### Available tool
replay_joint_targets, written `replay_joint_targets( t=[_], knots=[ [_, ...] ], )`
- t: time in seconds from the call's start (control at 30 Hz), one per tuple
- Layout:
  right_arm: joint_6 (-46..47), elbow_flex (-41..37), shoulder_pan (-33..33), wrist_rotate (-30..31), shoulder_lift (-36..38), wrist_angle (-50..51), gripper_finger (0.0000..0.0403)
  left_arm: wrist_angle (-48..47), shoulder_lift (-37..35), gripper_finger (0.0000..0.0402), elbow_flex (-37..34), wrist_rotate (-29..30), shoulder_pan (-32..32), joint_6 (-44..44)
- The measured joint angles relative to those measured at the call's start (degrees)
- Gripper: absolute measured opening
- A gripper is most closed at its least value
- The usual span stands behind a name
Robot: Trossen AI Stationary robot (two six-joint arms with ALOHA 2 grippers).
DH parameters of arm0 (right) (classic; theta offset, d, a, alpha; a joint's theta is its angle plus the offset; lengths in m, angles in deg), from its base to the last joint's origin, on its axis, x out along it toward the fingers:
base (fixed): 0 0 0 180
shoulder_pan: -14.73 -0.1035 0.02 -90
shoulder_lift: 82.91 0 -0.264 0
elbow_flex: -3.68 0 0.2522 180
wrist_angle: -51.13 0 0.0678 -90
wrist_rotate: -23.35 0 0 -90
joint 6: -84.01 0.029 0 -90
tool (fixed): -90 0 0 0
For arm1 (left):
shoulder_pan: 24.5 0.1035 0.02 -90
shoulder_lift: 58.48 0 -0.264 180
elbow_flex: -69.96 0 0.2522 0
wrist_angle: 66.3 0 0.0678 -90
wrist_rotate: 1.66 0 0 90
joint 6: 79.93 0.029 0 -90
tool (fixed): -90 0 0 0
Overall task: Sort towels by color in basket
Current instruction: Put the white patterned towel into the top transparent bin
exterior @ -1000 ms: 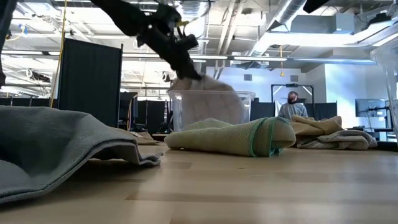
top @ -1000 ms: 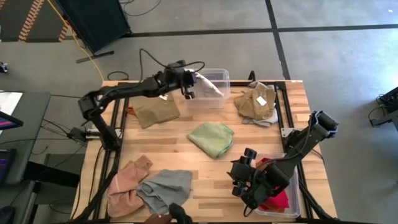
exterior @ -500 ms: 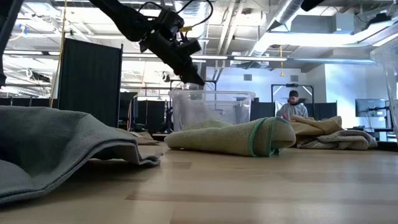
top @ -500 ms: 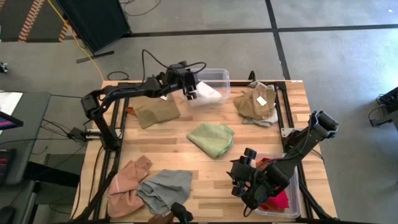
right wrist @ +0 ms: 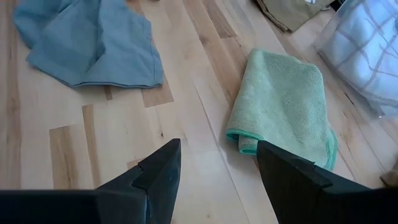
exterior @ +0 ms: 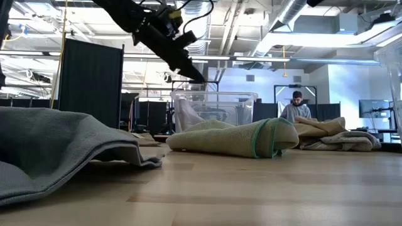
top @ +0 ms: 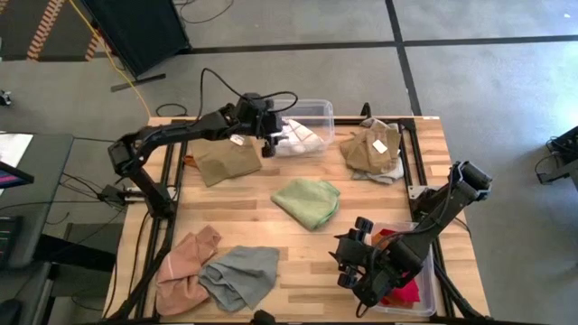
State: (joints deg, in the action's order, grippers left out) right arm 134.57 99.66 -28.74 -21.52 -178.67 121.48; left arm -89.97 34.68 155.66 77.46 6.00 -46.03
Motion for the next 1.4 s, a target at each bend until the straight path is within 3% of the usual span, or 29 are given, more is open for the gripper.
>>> replay_joint_targets(
  t=[0.23, 0.87, 1.0, 1.27, 1.4],
  knots=[
    [0.0, 0.0, 0.0, 0.2, 0.0, -0.2, 0.0240, -9.8, -0.4, 0.0185, 0.0, -2.7, 0.5, 1.7],
    [0.0, 0.0, 0.0, 0.4, 0.0, -1.5, 0.0240, -15.8, 2.5, 0.0175, 0.1, -0.7, 4.3, 1.4],
    [0.0, 0.0, 0.0, 0.4, 0.0, -1.9, 0.0240, -16.7, 2.5, 0.0142, 0.1, 0.1, 4.3, 1.5],
    [0.0, 0.0, 1.0, 2.6, 0.0, -0.9, 0.0240, -22.8, 2.1, 0.0030, 0.1, 2.2, 4.2, 4.7],
    [0.4, 0.0, 3.5, 3.5, 0.0, 1.6, 0.0240, -23.7, 1.7, 0.0025, 0.1, 3.2, 4.2, 5.1]
  ],
)
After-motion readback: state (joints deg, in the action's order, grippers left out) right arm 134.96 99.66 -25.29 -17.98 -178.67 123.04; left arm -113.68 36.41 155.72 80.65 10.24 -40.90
